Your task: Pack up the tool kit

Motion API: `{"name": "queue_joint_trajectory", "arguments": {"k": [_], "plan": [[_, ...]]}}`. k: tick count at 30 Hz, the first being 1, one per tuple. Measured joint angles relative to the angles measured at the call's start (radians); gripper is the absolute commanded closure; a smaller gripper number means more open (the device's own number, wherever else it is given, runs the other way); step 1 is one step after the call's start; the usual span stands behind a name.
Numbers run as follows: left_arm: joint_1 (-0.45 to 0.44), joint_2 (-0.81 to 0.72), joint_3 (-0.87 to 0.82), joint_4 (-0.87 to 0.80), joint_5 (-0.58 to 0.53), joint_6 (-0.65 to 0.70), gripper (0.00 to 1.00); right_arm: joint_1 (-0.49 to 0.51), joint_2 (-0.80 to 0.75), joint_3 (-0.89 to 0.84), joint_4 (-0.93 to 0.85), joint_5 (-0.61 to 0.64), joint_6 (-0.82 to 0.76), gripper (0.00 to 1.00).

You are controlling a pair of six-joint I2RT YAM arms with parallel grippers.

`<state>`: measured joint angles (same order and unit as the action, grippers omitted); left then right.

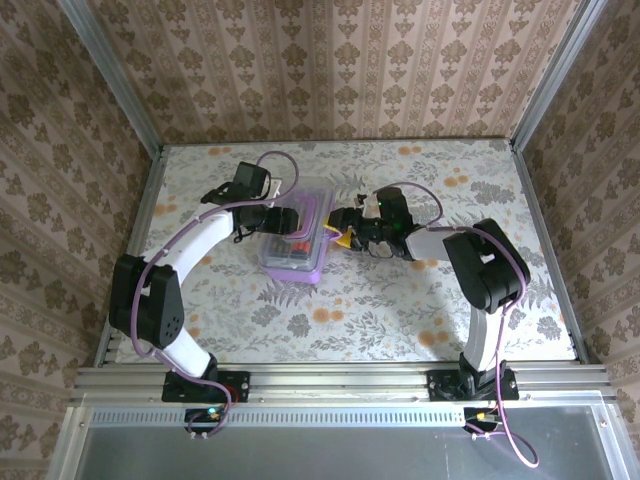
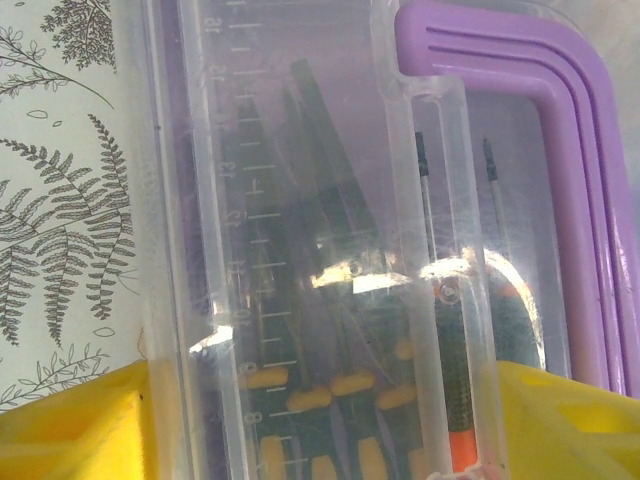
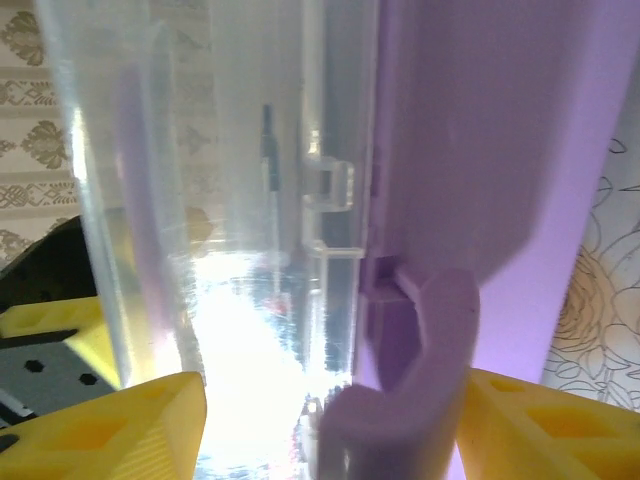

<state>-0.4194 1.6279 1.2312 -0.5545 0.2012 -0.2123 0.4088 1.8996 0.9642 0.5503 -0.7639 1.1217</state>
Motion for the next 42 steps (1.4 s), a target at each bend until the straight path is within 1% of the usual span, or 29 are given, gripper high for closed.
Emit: {"name": "queue_joint_trajectory", "arguments": {"k": [9,21,32,35,40,42], "plan": [[0.0,0.0,0.0,0.001,0.001,0.0,0.44,0.0,-0.025,0.0,0.002,0.0,0.0,0.33],[0.0,0.0,-0.003,0.005,0.003,0.0,0.44,-0.018,-0.042,-0.03,0.011,0.021,0.007,0.39],[0.0,0.0,-0.005,0.006,0.003,0.0,0.44,-0.023,-0.045,-0.036,0.042,0.026,0.029,0.42],[0.0,0.0,-0.005,0.006,0.003,0.0,0.44,-0.023,-0.06,-0.037,0.04,0.028,0.029,0.44],[0.0,0.0,-0.005,0.006,0.003,-0.001,0.44,-0.022,-0.083,-0.037,0.045,0.031,0.034,0.59],[0.0,0.0,-0.005,0.006,0.003,-0.001,0.44,-0.021,-0.083,-0.038,0.039,0.036,0.035,0.62]]}}
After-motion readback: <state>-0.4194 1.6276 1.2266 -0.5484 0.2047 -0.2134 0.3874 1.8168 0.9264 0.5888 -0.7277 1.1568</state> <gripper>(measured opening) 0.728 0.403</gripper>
